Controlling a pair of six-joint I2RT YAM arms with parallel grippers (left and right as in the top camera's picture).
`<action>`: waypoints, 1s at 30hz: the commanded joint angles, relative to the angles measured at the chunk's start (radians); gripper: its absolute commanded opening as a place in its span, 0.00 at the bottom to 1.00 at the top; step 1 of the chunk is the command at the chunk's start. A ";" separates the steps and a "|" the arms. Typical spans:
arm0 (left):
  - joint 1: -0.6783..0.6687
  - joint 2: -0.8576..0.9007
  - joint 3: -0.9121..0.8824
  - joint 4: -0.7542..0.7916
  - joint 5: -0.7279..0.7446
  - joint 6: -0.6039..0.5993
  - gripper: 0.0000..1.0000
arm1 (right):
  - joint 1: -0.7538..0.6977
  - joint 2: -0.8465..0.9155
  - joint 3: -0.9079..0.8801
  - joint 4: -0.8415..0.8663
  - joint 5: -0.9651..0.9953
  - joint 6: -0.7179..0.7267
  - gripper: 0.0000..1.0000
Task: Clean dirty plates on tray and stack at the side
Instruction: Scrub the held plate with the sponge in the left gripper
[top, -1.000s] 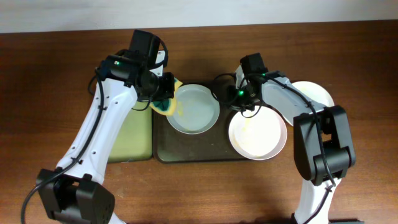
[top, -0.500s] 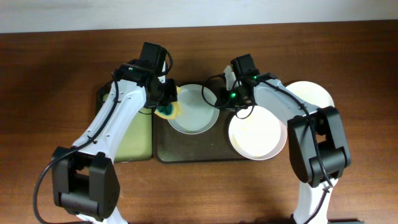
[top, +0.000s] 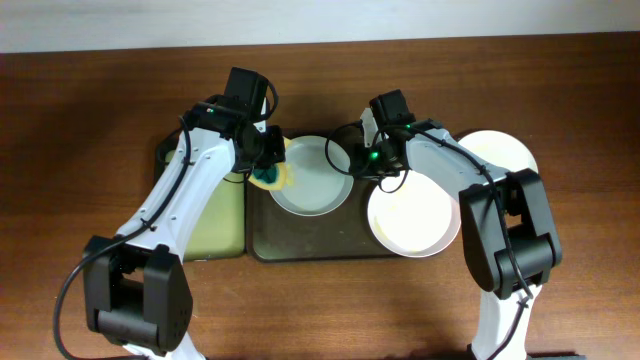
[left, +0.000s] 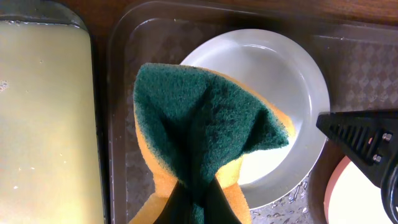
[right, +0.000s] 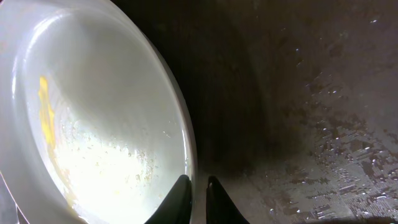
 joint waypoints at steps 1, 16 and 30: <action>0.000 0.009 -0.002 0.002 -0.011 -0.013 0.00 | 0.008 0.014 -0.008 -0.004 0.001 -0.009 0.11; -0.012 0.048 -0.067 0.097 -0.003 -0.069 0.00 | 0.039 0.014 -0.008 -0.009 0.078 0.183 0.04; -0.075 0.105 -0.067 0.208 -0.057 -0.069 0.00 | 0.045 -0.034 -0.008 -0.045 0.200 0.219 0.04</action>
